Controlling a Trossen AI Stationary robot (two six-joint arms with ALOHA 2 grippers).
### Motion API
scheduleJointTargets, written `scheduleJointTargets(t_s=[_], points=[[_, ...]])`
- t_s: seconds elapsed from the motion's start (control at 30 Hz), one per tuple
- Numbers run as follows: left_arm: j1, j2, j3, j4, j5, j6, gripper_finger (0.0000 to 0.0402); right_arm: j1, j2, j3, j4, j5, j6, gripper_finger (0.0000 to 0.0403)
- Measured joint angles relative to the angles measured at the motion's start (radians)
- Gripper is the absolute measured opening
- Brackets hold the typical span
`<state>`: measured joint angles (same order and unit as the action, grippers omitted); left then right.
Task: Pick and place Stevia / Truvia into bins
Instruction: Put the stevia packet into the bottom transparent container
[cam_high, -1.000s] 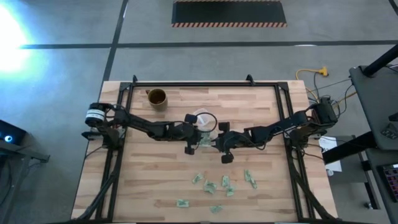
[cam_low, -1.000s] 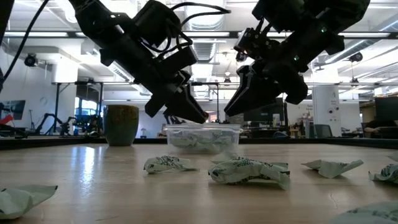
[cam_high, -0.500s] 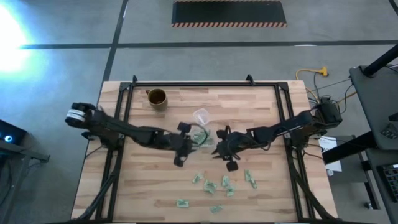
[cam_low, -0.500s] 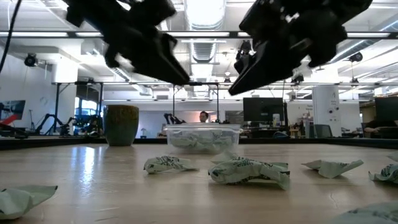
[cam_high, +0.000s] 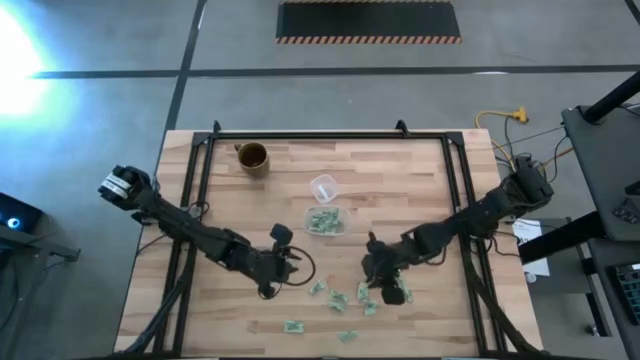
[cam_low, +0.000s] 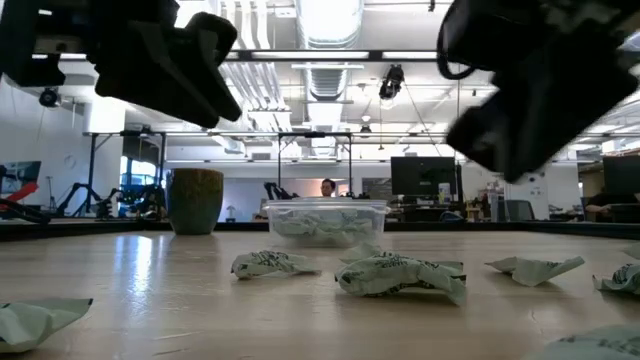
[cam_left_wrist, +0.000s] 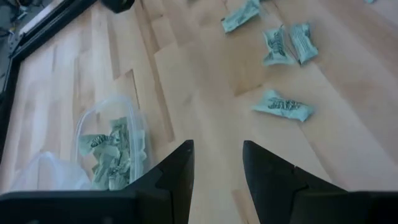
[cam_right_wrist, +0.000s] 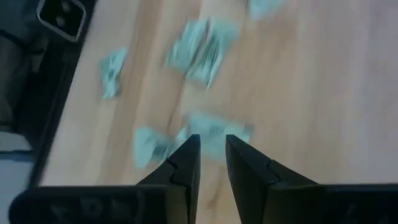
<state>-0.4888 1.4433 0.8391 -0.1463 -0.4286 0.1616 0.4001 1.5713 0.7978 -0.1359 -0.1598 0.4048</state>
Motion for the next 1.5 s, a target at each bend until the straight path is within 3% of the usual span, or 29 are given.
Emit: scheduleJointTargets(t_s=[0.1,0.33,0.67,0.9,1.5], points=[[0.002,0.002,-0.008,0.005,-0.004,0.000,0.0121,0.044,-0.001,0.018,-0.106,0.009,0.111,0.0068],[0.003,0.001,-0.019,0.013,-0.027,-0.002,0.0121,0.123,-0.001,0.063,-0.383,0.152,0.328,0.0068],[0.003,0.001,-0.040,0.033,-0.034,-0.002,0.0121,0.146,-0.006,0.066,-0.540,0.203,0.471,0.0068],[0.004,0.001,-0.042,0.034,-0.035,-0.001,0.0121,0.146,-0.007,0.066,-0.569,0.269,0.478,0.0070],[0.004,0.001,-0.044,0.033,-0.038,-0.002,0.0121,0.161,-0.007,0.048,-0.530,0.298,0.542,0.0191]])
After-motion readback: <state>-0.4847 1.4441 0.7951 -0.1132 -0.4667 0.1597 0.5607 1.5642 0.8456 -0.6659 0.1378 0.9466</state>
